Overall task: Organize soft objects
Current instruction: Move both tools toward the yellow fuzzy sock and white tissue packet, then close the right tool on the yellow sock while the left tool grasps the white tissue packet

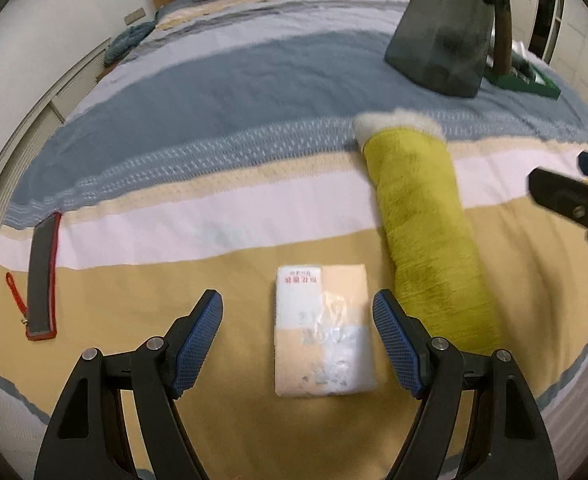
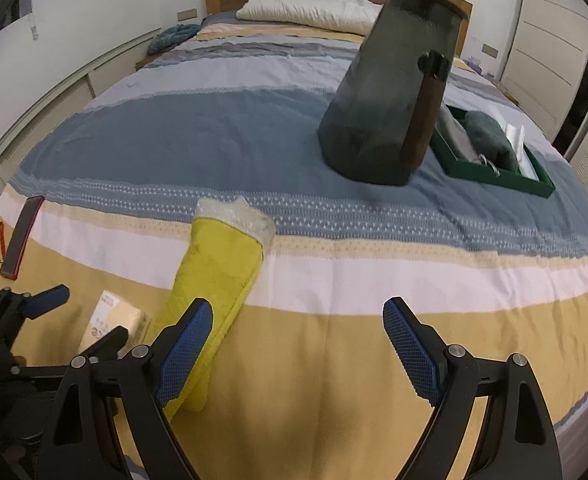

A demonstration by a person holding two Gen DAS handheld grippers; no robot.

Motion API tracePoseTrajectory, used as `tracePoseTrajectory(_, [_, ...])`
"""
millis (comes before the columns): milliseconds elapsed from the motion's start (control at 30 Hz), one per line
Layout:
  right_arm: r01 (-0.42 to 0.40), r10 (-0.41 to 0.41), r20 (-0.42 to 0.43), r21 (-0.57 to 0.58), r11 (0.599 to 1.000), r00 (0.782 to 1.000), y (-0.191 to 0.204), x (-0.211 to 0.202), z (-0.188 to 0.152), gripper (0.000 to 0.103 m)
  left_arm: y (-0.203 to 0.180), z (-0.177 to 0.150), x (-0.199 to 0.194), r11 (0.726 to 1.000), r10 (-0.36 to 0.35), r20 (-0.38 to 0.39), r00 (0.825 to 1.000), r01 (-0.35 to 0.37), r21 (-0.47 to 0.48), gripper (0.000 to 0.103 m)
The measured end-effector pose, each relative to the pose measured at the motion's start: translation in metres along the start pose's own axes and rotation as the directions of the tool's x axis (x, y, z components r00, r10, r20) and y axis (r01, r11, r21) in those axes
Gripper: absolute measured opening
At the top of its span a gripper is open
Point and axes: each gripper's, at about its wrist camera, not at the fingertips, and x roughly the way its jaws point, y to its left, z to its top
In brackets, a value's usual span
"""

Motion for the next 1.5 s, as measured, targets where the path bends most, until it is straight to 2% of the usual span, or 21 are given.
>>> tracePoseTrajectory(167, [0.007,-0.007,-0.017,0.009,1.000,1.000,-0.001,0.015,-0.002,0.088,-0.004,-0.002,0.009,1.000,0.006,0.004,1.000,-0.006,0.027,0.080])
tracePoseTrajectory(300, [-0.001,0.001,-0.026,0.011,1.000,1.000,0.003,0.023,-0.001,0.088,0.005,-0.004,0.008,1.000,0.005,0.005,1.000,-0.005,0.003,0.080])
tracePoseTrajectory(633, [-0.058,0.059,-0.039,0.030,0.998,0.997,0.024,0.042,0.003,0.088,0.040,-0.007,0.010,0.998,0.052,0.004,0.999,-0.052,-0.041,0.082])
tracePoseTrajectory(800, [-0.081,0.083,-0.048,0.035,0.996,0.995,0.036,0.052,0.004,0.088,0.044,-0.006,0.012,0.997,0.041,0.000,0.999,-0.041,-0.059,0.082])
tracePoseTrajectory(1267, [-0.055,0.063,-0.113,0.072,0.996,0.992,0.064,0.098,0.000,0.087,0.050,-0.008,0.014,0.998,0.029,0.010,1.000,-0.028,-0.056,0.083])
tracePoseTrajectory(1367, [-0.052,0.061,-0.137,0.062,0.997,0.989,0.066,0.111,0.000,0.082,0.049,-0.008,0.015,0.998,0.028,0.009,1.000,-0.027,-0.052,0.083])
tracePoseTrajectory(1500, [-0.053,0.058,-0.176,0.033,0.998,0.983,0.064,0.127,0.000,0.062,0.049,-0.007,0.017,0.998,0.015,-0.004,1.000,-0.015,-0.063,0.083])
